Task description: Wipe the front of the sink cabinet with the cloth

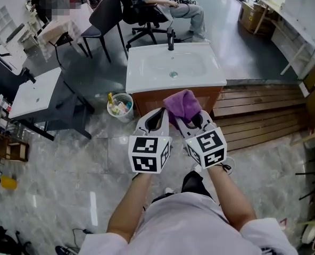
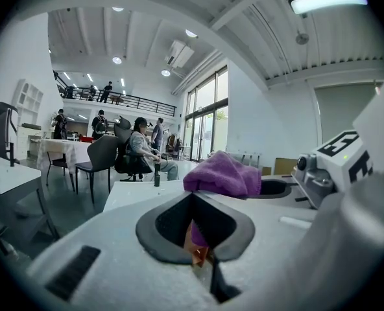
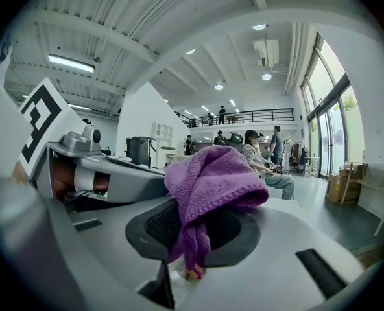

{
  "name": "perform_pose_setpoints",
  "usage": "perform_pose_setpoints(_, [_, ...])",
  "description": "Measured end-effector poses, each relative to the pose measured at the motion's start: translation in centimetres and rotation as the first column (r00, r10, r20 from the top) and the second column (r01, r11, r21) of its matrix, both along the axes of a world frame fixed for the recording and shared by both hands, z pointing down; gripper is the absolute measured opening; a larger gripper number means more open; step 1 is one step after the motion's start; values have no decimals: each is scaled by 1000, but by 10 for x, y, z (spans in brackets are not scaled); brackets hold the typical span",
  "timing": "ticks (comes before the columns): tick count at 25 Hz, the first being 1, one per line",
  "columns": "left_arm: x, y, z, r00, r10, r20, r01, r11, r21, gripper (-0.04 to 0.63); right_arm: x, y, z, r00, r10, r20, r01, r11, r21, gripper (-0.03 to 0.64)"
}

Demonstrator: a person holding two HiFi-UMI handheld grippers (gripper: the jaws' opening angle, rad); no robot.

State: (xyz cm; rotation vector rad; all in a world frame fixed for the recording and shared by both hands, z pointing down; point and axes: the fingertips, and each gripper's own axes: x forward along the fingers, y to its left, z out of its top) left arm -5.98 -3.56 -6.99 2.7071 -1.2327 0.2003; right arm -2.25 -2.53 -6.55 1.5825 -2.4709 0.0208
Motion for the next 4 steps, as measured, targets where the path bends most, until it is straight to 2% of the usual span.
perform_pose_setpoints(4, [-2,-5,-3,1000,1,6,-1,1000,-11,5,0,-6,-5,1000,6,8,-6,1000,-14,72])
